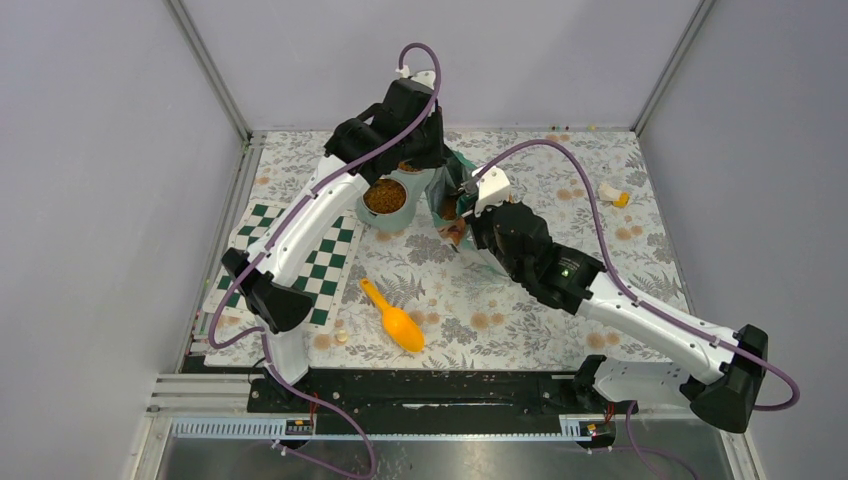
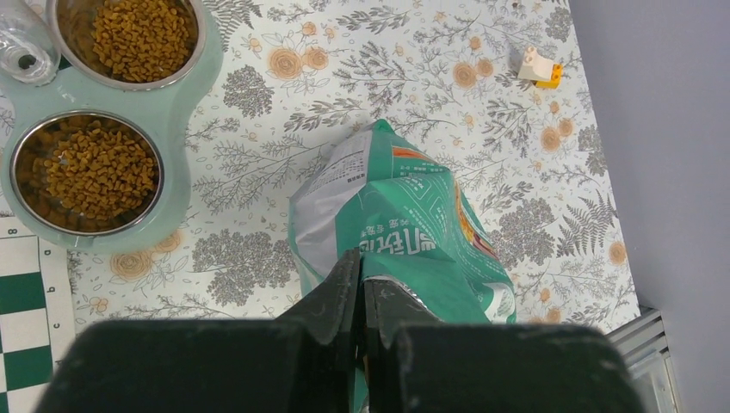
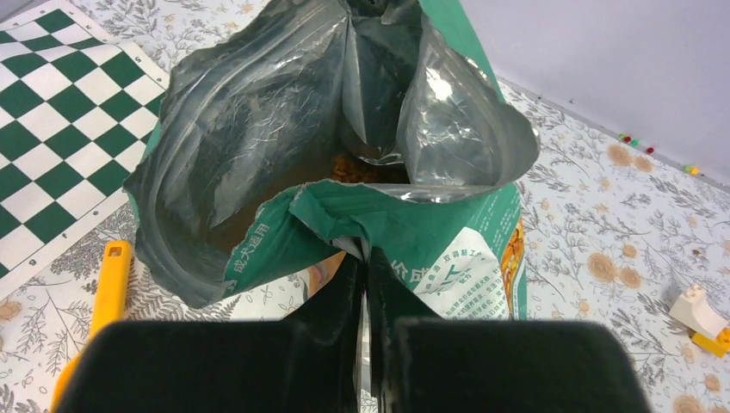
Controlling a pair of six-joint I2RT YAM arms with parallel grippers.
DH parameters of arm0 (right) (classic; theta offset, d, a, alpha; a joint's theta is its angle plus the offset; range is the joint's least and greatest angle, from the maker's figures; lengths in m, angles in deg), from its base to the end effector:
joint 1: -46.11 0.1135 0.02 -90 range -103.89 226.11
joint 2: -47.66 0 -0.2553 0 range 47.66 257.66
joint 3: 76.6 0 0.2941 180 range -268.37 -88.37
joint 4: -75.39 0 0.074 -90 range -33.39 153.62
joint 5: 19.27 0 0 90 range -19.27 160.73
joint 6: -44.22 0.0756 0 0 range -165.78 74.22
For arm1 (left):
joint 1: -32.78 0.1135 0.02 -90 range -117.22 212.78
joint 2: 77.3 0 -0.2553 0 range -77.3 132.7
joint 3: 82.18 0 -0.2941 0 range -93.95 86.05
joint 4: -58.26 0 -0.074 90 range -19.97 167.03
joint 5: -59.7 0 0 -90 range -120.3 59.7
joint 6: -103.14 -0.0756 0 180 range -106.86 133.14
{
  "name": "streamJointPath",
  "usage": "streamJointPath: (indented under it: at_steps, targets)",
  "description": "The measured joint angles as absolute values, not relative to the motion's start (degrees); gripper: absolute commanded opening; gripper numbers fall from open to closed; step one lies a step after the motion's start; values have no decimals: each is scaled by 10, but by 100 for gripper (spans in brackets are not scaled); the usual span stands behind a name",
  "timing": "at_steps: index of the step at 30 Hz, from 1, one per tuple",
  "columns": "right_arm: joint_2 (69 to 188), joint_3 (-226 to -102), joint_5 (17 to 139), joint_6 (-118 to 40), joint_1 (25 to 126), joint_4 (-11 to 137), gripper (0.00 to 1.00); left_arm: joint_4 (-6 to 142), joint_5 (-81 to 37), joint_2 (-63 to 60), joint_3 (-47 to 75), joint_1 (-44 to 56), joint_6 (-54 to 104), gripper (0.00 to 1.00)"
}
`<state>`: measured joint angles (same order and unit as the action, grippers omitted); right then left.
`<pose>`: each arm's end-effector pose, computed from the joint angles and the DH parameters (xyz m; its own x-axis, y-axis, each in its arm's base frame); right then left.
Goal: Serve the pet food
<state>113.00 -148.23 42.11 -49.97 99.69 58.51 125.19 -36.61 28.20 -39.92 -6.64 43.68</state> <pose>0.2332 0.2551 0.3519 -0.0776 -0.2133 -0.9739 -0.4337 0.8868 -0.1596 0.3603 -0.2854 0.4315 -0.6639 -0.1081 -0.7400 0.2601 0.8944 -0.3639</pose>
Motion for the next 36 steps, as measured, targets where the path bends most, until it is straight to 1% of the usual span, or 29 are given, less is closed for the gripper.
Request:
streamJointPath:
  at_steps: [8, 16, 23, 28, 29, 32, 33, 34, 36]
  targets:
    - [1110, -1511, 397, -518, 998, 525, 0, 1235, -365, 279, -399, -69, 437, 0]
    - [1106, -1582, 410, -567, 976, 441, 0, 1239, -369, 250, -399, -66, 436, 0]
    - [1105, -1630, 479, -576, 929, 403, 0, 1255, -377, 205, -380, -61, 437, 0]
    - [1099, -1631, 544, -569, 898, 385, 0, 1252, -377, 150, -303, -61, 438, 0]
    - [1095, -1623, 553, -567, 894, 386, 5, 1248, -377, 141, -286, -60, 438, 0]
    - [1079, -1598, 559, -560, 878, 395, 58, 1228, -368, 128, -252, -60, 442, 0]
    - [1072, -1594, 560, -560, 872, 401, 71, 1222, -366, 127, -248, -60, 442, 0]
    - [1064, -1593, 560, -560, 868, 407, 81, 1218, -365, 126, -243, -60, 443, 0]
    - [1046, -1592, 567, -557, 861, 416, 90, 1213, -365, 126, -239, -59, 443, 0]
